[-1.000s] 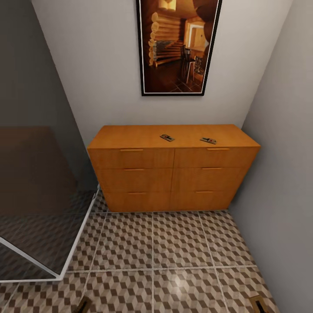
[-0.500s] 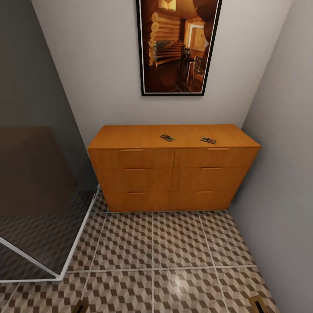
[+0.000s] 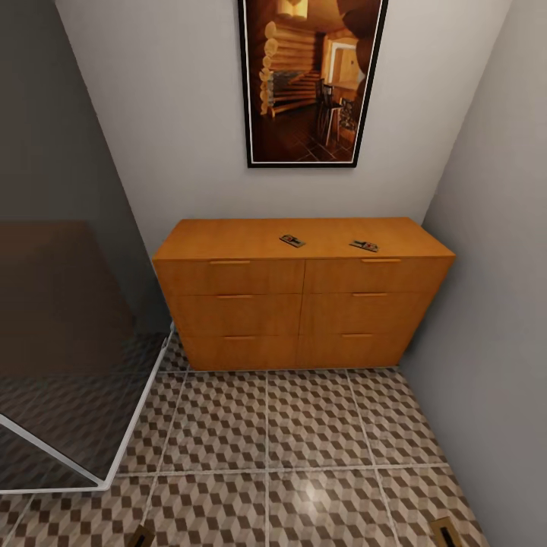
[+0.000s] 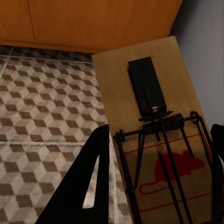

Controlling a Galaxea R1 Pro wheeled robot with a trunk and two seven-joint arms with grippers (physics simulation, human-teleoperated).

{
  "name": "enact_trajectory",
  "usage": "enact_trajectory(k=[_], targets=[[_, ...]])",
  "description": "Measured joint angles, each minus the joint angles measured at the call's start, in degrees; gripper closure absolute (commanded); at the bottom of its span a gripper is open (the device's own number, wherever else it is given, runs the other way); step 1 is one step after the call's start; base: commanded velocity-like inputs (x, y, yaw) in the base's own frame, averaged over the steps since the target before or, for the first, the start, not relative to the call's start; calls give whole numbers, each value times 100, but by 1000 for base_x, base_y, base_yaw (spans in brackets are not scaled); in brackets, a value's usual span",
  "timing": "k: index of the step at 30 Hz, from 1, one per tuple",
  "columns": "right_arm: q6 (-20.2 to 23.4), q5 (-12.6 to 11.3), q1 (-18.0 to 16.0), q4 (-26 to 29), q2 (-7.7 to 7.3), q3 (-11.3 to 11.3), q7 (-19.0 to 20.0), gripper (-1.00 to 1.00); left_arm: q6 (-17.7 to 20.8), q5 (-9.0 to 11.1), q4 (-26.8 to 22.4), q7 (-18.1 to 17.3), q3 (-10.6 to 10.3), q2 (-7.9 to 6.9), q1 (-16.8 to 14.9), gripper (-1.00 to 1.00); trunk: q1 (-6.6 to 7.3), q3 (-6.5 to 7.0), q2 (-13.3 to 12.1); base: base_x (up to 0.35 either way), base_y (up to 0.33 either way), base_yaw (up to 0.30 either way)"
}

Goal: Take the four mousetraps from the cabinet in the bathroom and place them on the bathroom floor. Make sure all four end up on the same floor surface, and ensure that at least two of them are either under or directly next to the same bathroom sink.

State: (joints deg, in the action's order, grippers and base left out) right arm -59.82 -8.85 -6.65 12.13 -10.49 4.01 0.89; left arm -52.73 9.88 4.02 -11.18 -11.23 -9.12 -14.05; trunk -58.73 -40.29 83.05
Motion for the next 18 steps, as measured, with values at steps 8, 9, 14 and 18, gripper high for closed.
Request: enact_trajectory(k=[8, 9, 14, 18], targets=[[0, 0, 0, -14, 85, -10, -18, 100, 1, -1, 0, 0, -1, -1, -1, 100, 0, 0, 0, 0, 0, 0], [0, 0, 0, -14, 85, -10, -19, 100, 2, -1, 0, 0, -1, -1, -1, 100, 0, 0, 0, 0, 0, 0], [0, -3, 0, -18, 111, -6, -25, 100, 1, 0, 0, 1, 0, 2, 0, 100, 0, 5, 0, 0, 0, 0], [0, 8, 0, -23, 250, -5, -31, 100, 2, 0, 0, 0, 0, -2, -1, 100, 0, 34, 0, 0, 0, 0]])
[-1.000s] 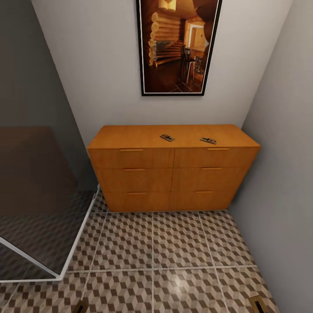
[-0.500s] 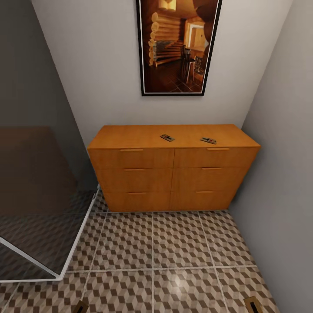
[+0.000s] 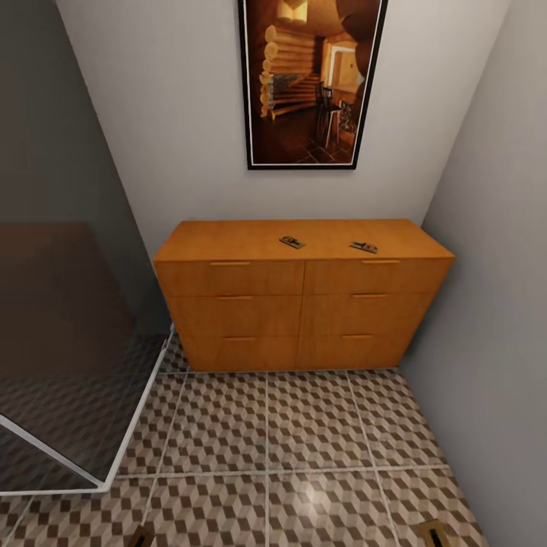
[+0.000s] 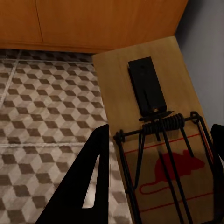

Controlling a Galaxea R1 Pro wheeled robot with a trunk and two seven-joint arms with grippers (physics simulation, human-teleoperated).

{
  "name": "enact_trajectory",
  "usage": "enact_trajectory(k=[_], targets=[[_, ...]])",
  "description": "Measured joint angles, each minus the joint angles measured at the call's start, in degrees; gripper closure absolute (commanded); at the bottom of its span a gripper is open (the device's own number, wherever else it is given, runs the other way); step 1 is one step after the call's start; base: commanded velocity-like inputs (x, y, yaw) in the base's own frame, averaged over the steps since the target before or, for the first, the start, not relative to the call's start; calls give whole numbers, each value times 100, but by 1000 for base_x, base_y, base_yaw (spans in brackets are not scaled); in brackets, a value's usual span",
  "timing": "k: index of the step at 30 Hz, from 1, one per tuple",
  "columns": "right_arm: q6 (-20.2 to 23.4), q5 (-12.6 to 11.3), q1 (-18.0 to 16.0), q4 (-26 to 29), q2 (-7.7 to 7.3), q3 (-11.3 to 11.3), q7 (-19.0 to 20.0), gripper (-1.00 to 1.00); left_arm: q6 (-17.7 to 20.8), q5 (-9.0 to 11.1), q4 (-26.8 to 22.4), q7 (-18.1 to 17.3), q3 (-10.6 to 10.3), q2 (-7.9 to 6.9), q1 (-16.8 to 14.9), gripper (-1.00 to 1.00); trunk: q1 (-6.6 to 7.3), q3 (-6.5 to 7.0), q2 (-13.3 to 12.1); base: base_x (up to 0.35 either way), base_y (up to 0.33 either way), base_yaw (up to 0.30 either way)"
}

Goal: Take the four mousetraps from the cabinet in the bathroom and place them on the bathroom floor. Make sure all four end up on the same floor surface, and ensure that at least two of them are either under or directly next to the same bathroom sink.

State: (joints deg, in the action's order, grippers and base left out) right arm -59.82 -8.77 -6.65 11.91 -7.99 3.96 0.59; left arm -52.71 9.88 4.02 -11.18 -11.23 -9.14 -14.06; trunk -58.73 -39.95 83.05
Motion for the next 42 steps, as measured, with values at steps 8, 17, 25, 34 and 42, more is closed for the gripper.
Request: enact_trajectory(k=[8, 17, 25, 34, 42], targets=[[0, -1, 0, -1, 41, -7, -1, 100, 9, -1, 0, 0, -1, 5, 3, 100, 0, 70, 0, 0, 0, 0], [0, -3, 0, -1, 39, -13, -1, 100, 17, 0, 0, 0, 0, 7, 3, 100, 0, 151, 0, 0, 0, 0], [0, -6, 0, -1, 43, -14, -1, 100, 18, 0, 0, 0, 0, 5, 1, 100, 0, 223, 0, 0, 0, 0], [0, -6, 0, -1, 40, -13, -1, 100, 17, 0, 0, 0, 0, 6, 4, 100, 0, 304, 0, 0, 0, 0], [0, 0, 0, -3, 45, -7, -1, 100, 17, -1, 0, 1, -1, 16, 4, 100, 0, 341, 0, 0, 0, 0]])
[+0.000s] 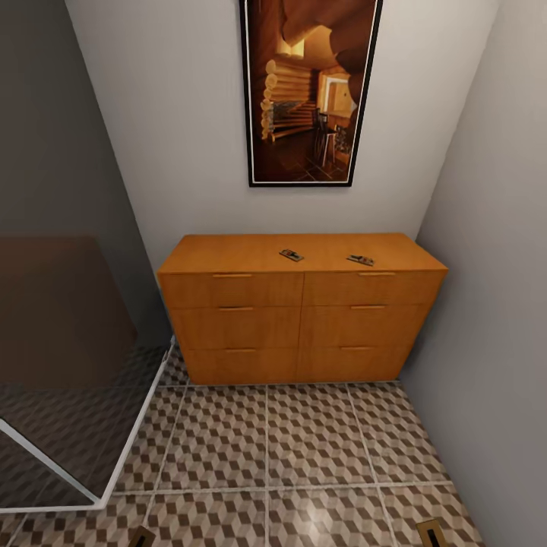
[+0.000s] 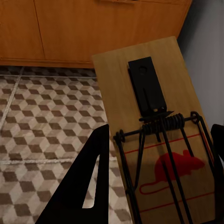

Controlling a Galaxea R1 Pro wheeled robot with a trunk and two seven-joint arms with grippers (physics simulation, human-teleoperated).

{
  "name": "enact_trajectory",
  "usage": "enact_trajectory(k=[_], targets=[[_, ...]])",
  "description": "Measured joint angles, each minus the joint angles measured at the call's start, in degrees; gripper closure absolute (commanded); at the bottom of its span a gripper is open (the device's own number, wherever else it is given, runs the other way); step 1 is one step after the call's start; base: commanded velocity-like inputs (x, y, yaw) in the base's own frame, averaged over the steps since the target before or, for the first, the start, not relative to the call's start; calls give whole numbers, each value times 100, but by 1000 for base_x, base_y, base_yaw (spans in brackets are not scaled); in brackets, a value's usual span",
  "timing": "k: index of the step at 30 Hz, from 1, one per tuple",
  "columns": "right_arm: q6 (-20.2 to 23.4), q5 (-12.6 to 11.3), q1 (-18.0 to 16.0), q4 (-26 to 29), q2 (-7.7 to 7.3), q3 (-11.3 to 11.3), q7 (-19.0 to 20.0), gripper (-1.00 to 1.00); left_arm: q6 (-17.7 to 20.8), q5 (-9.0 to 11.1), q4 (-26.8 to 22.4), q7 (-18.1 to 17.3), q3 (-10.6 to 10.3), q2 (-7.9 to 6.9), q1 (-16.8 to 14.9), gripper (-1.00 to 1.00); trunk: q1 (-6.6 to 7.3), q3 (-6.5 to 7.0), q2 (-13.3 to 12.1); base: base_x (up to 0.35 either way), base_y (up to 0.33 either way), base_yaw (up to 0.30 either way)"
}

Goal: Take the four mousetraps from the cabinet in the bathroom and place them on the bathroom floor. Make sure all four end up on the same floor surface, and ensure that at least two of them are either under or directly next to the same bathroom sink.

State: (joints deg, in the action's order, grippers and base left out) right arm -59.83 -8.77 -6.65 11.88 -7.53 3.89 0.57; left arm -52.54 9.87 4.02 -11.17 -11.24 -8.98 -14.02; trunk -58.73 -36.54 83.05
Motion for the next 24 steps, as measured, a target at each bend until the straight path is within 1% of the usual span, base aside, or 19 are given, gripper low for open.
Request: enact_trajectory(k=[3, 5, 6, 12, 24], targets=[[0, -5, 0, 1, 1, -3, 0, 100, 0, 0, 0, 0, 0, 0, -3, 100, 0, 1, 0, 0, 0, 34], [0, -9, -1, 0, 1, -6, -12, 100, 0, 0, -1, 0, 0, 0, 0, 100, 0, 0, 0, 0, 0, 158], [0, -10, -1, 0, 1, -6, -23, 100, 0, 0, -1, 0, 0, 0, 0, 100, 0, -1, 0, 0, 0, 224], [-3, -43, -2, -1, 1, -6, -358, 100, 0, 0, -2, 0, 0, 0, 3, 100, 0, -17, 0, 0, 0, 255], [-4, -46, -2, -2, 1, -2, -445, 100, 0, -1, -2, 0, 0, 0, 1, 100, 0, -68, 0, 0, 0, 236]])
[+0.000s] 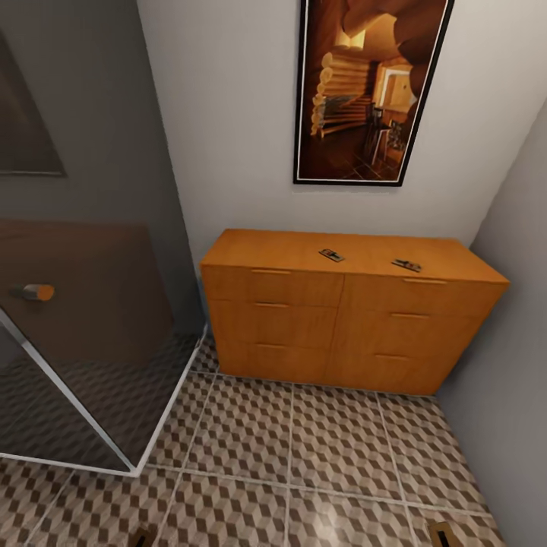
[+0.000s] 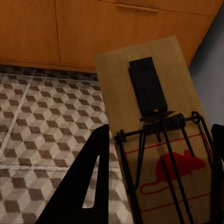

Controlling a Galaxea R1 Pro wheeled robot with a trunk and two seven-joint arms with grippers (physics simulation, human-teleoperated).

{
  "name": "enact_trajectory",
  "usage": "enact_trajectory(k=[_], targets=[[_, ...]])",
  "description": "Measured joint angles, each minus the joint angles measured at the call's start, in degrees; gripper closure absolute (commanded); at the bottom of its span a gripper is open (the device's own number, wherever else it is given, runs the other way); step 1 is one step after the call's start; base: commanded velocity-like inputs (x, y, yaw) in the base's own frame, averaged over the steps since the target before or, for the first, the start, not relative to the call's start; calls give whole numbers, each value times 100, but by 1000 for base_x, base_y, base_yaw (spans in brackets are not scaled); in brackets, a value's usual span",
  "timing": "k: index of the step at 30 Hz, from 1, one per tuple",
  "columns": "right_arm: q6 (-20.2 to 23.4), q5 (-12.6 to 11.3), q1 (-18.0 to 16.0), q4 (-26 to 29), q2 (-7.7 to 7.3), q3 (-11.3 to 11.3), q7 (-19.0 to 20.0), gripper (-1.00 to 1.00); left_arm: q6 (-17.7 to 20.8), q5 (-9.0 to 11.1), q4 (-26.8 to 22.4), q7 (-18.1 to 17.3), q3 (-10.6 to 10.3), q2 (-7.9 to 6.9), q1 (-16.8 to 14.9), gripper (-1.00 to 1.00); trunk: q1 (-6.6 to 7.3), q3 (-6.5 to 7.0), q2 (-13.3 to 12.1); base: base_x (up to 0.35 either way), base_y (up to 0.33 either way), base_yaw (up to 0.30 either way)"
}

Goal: Take the four mousetraps from the cabinet in the bathroom and place them on the bathroom floor. Make sure all four end up on the same floor surface, and ensure that at least two of them are either under or directly next to the same bathroom sink.

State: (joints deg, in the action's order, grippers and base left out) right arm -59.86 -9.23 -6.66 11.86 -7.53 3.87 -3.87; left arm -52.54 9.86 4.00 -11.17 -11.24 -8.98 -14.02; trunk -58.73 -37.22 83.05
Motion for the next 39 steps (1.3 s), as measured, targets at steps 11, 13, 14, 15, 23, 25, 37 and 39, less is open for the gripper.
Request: enact_trajectory(k=[11, 13, 14, 15, 23, 25, 37, 39], targets=[[0, -1, 0, 0, 0, -2, -4, 100, 0, 0, 0, 0, 0, 0, 0, 100, 0, -48, 0, 0, 0, 242], [0, 0, 0, 0, 0, 0, -7, 100, 0, 0, 0, 0, 1, 0, -2, 100, 0, -54, 0, 0, 0, 275], [0, 0, 0, 0, 0, -1, -8, 100, 0, 0, 0, 1, 0, 0, -2, 100, 0, -56, 0, 0, 0, 281], [0, 0, 0, 0, 0, 0, -8, 100, 0, 0, 0, 0, 0, 0, -1, 100, 0, -57, 0, 0, 0, 283], [0, 0, 0, 0, 1, 0, -9, 100, 0, 0, 0, 0, 0, 0, 0, 100, 0, -58, 0, 0, 0, 286], [0, 0, 0, 0, 6, 0, -9, 100, 0, 0, -1, 0, 0, 0, 1, 100, 0, -59, 0, 0, 0, 287], [0, 0, 0, 0, 6, 0, -9, 100, 0, 1, -1, 0, 1, 1, -1, 100, 0, -59, 0, 0, 0, 287], [0, -1, 0, 0, 6, -1, -9, 100, 0, 0, -1, 0, 0, 4, 2, 100, 0, -59, 0, 0, 0, 287]])
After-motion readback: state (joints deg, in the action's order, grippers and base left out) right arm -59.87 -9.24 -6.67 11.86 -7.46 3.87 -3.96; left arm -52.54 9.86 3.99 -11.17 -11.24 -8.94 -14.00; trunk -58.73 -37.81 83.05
